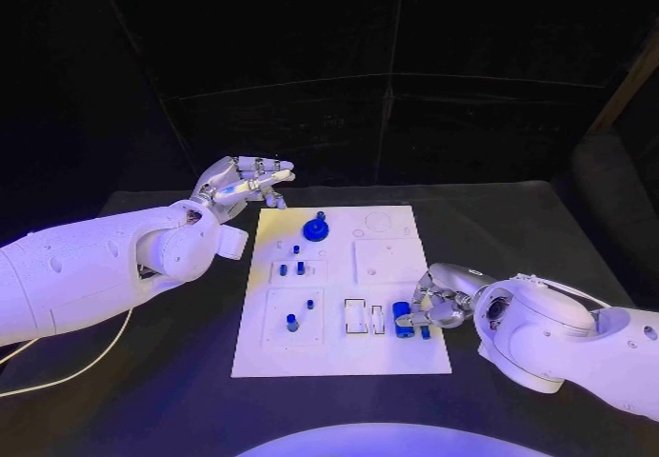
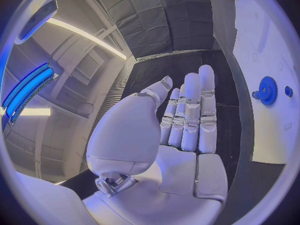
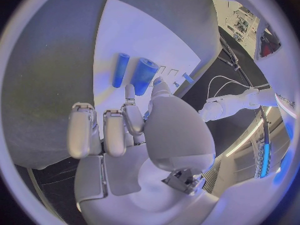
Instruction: Assemble the parts on the task board
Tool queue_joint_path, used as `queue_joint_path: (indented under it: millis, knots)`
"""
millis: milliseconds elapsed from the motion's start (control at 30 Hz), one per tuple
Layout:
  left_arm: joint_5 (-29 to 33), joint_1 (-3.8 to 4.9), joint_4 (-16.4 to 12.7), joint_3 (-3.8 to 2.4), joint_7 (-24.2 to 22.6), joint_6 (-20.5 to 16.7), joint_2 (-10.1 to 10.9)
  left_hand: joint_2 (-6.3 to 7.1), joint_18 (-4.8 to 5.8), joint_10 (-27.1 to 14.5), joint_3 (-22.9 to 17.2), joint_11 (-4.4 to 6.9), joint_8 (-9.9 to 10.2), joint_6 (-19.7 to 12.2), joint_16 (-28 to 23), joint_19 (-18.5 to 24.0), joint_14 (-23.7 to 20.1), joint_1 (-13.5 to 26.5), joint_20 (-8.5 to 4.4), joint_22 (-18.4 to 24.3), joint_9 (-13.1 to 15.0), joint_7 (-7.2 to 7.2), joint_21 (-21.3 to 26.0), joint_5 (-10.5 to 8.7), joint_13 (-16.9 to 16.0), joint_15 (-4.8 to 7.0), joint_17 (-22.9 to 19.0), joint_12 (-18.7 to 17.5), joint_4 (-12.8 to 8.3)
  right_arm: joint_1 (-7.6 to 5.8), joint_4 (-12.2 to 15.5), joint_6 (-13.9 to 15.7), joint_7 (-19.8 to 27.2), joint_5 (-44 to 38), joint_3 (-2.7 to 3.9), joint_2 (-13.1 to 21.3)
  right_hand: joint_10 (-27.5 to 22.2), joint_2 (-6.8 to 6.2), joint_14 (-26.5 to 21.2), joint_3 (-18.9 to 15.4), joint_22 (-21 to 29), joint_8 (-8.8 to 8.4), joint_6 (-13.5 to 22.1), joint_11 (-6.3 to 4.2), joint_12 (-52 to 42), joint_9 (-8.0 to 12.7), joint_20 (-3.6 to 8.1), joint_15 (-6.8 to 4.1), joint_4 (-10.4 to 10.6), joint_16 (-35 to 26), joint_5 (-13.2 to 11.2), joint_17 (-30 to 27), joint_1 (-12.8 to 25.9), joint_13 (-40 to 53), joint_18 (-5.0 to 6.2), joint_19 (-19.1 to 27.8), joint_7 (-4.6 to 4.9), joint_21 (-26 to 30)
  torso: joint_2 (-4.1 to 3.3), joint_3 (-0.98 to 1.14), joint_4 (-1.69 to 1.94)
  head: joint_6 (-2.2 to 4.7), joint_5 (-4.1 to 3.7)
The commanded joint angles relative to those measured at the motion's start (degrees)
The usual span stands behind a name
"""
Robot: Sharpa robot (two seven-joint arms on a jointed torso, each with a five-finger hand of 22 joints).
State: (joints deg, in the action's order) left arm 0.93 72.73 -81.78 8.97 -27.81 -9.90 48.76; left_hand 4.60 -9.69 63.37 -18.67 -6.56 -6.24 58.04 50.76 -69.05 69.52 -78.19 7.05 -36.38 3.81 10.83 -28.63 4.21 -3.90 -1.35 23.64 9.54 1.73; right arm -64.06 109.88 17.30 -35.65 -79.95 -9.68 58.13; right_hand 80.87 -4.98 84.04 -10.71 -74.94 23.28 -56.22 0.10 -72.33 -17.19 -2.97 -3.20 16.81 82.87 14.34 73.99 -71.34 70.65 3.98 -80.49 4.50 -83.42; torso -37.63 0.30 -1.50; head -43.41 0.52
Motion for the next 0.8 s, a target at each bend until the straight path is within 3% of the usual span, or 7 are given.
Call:
queue_joint_path:
  millis: [33, 500, 567, 800]
  knots:
    - [0.12, 0.07, -0.14, -0.04, -0.15, 0.69, 0.02, -0.02, -0.75, -0.17, 0.13, -0.02, -0.23, -0.06, 0.26, -0.38, -0.29, -0.07, 0.04, 0.08, 0.08, -0.06, 0.34, 0.18, 0.01, -0.15, -0.07, 0.19, 0.03, 0.16, -0.38, -1.8, -1.66, -0.8, 0.01, -0.53, -0.4, 0.43, 3.06, -0.4, -0.66, 0.33, 0.53, 0.05, 0.44, -0.35, 0.1, -0.41, -0.04, 0.38, 0.05, 0.06, 0.4, -0.15, -0.74, -0.24, 0.06, -0.22, -0.01, 0.02, 0.04, -0.13, 0.1]
    - [0.12, 0.08, -0.14, -0.04, -0.21, 0.64, 0.16, -0.06, -0.73, -0.25, 0.23, -0.06, -0.24, -0.12, 0.29, -0.4, -0.3, 0.25, 0.07, 0.15, 0.06, -0.03, 0.41, 0.16, 0.02, -0.18, -0.09, 0.21, 0.25, 1.28, -2.24, -3.34, -3.61, -1.64, 0.01, -3.23, -0.48, 1.0, 3.06, -0.3, -0.83, 0.96, 1.22, 0.09, 0.68, -1.5, 0.03, -0.36, -0.12, 0.38, 0.11, 0.13, 0.78, -0.06, -0.77, -0.3, 0.09, -0.28, 0.13, -0.02, 0.15, -0.14, -0.11]
    - [0.12, 0.08, -0.1, -0.04, -0.22, 0.63, 0.19, -0.06, -0.73, -0.25, 0.23, -0.06, -0.24, -0.12, 0.29, -0.4, -0.3, 0.25, 0.07, 0.15, 0.06, -0.03, 0.41, 0.16, 0.02, -0.18, -0.09, 0.21, 0.25, 1.49, -2.4, -3.31, -3.75, -2.01, 0.01, -3.49, -0.46, 1.38, 3.07, -0.17, -0.86, 1.24, 1.48, 0.08, 0.7, -2.0, 0.01, -0.35, -0.19, 0.41, 0.51, 0.22, 0.4, 0.06, -0.77, -0.3, 0.1, -0.29, 0.13, 0.01, 0.01, -0.09, -0.06]
    - [0.12, 0.08, -0.12, -0.04, -0.24, 0.71, 0.2, -0.06, -0.73, -0.25, 0.23, -0.06, -0.24, -0.12, 0.29, -0.4, -0.3, 0.25, 0.07, 0.15, 0.06, -0.03, 0.41, 0.16, 0.02, -0.18, -0.09, 0.21, 0.25, 1.78, -2.25, -1.92, -3.77, -2.84, 0.01, -3.68, -0.31, 2.78, 3.09, -0.08, -0.97, 2.22, 2.18, 0.05, 0.73, -3.77, 0.01, -0.37, -0.32, 0.41, 3.13, 0.36, -0.94, 0.55, -0.78, -0.3, 0.06, -0.32, 0.15, 0.01, 0.02, 0.0, -0.05]
